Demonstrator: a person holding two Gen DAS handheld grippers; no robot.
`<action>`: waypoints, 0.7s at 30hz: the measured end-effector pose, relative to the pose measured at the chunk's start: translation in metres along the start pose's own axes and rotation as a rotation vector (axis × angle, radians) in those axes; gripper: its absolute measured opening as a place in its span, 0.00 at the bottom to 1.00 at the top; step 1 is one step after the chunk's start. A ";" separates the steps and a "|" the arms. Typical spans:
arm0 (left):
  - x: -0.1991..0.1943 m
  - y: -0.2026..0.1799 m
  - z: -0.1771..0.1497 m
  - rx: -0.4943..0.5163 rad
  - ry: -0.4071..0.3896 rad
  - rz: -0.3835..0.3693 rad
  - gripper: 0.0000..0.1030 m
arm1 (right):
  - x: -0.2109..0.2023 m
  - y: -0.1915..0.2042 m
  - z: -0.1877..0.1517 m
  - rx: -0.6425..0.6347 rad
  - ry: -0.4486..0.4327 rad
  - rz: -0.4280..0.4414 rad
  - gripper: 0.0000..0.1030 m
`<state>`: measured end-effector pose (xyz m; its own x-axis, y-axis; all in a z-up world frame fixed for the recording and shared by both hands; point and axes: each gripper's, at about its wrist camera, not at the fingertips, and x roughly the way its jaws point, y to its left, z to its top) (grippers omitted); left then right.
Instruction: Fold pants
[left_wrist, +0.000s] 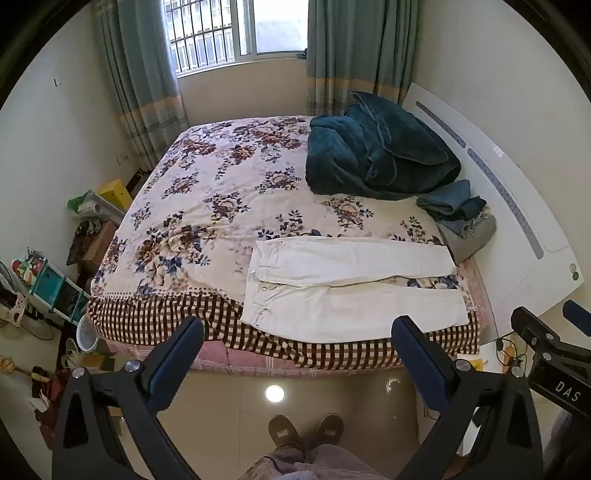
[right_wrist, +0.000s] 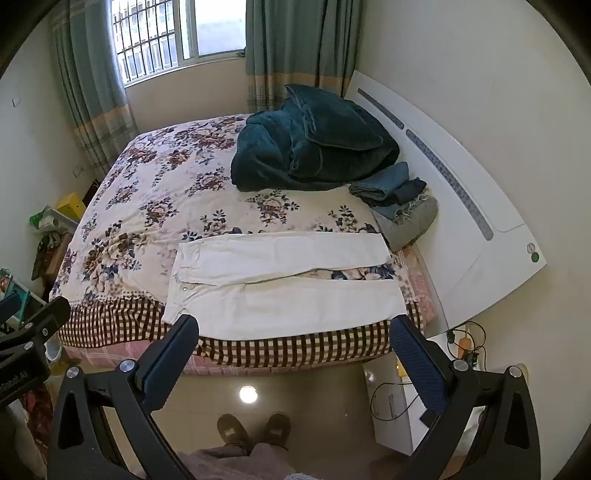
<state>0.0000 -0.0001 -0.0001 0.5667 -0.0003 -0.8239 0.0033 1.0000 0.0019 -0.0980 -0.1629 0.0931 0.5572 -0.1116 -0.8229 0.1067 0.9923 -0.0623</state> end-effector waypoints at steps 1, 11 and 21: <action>0.000 0.000 0.000 -0.005 -0.002 -0.011 1.00 | 0.000 0.000 0.000 -0.001 -0.002 0.000 1.00; 0.001 0.002 0.003 -0.002 -0.010 -0.001 1.00 | -0.002 0.003 0.000 -0.014 -0.005 0.008 1.00; -0.007 -0.004 0.006 0.001 -0.022 0.003 1.00 | -0.012 0.002 0.001 -0.022 -0.006 0.020 1.00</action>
<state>0.0010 -0.0044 0.0088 0.5846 0.0024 -0.8113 0.0025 1.0000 0.0048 -0.1041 -0.1600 0.1033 0.5636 -0.0918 -0.8209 0.0776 0.9953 -0.0581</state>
